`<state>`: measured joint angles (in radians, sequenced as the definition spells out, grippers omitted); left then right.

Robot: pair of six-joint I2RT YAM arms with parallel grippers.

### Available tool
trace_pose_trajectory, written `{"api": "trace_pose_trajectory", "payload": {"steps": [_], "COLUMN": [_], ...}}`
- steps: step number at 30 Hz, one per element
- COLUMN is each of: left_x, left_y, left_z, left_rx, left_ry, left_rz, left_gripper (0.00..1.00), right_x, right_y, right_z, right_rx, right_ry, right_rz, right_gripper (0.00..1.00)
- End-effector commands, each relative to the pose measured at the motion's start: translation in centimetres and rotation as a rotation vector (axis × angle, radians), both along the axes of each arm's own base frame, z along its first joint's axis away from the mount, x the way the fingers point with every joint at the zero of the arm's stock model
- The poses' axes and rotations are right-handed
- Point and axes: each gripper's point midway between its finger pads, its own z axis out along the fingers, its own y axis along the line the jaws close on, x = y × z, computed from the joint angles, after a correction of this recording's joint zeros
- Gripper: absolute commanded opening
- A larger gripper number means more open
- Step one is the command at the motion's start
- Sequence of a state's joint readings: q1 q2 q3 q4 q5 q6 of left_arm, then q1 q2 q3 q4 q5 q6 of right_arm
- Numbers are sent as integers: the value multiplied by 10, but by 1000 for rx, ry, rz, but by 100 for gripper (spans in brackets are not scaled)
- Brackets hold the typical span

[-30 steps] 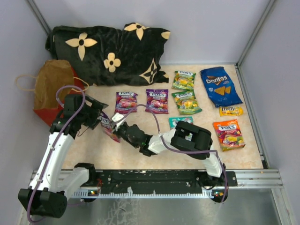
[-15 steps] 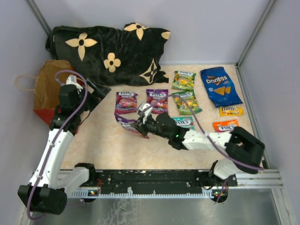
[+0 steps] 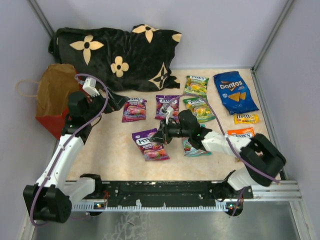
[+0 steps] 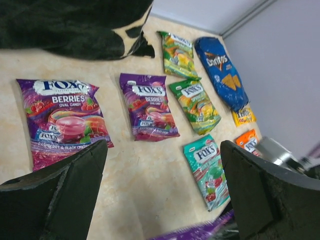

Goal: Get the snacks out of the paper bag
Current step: Place the snack at the center of the board.

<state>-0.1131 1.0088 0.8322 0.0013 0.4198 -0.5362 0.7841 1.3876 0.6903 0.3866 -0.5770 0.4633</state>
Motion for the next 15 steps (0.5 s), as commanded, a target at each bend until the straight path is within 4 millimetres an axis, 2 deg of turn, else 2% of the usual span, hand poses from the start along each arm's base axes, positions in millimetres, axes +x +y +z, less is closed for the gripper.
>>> {"api": "trace_pose_trajectory", "payload": {"steps": [1,6,12,15], "left_x": [0,2,3,-1], "left_y": [-12,-11,-11,-15], "left_z": [-1,-15,-22,-25], "left_rx": [51,81,111,107], "left_ry": [-45,-22,-4,1], "left_rz": [-115,-117,-140,-170], "left_gripper": [100,100,100,100], "right_x": [21,57,75,82], "right_y": [15,4,-7,-14], "right_z": [2,-44,-80,-86], "right_rx": [110,146,78,52], "right_ry": [161,337,363,355], "right_rz": [-29,-230,-320,-336], "right_gripper": [0,0,0,0]}}
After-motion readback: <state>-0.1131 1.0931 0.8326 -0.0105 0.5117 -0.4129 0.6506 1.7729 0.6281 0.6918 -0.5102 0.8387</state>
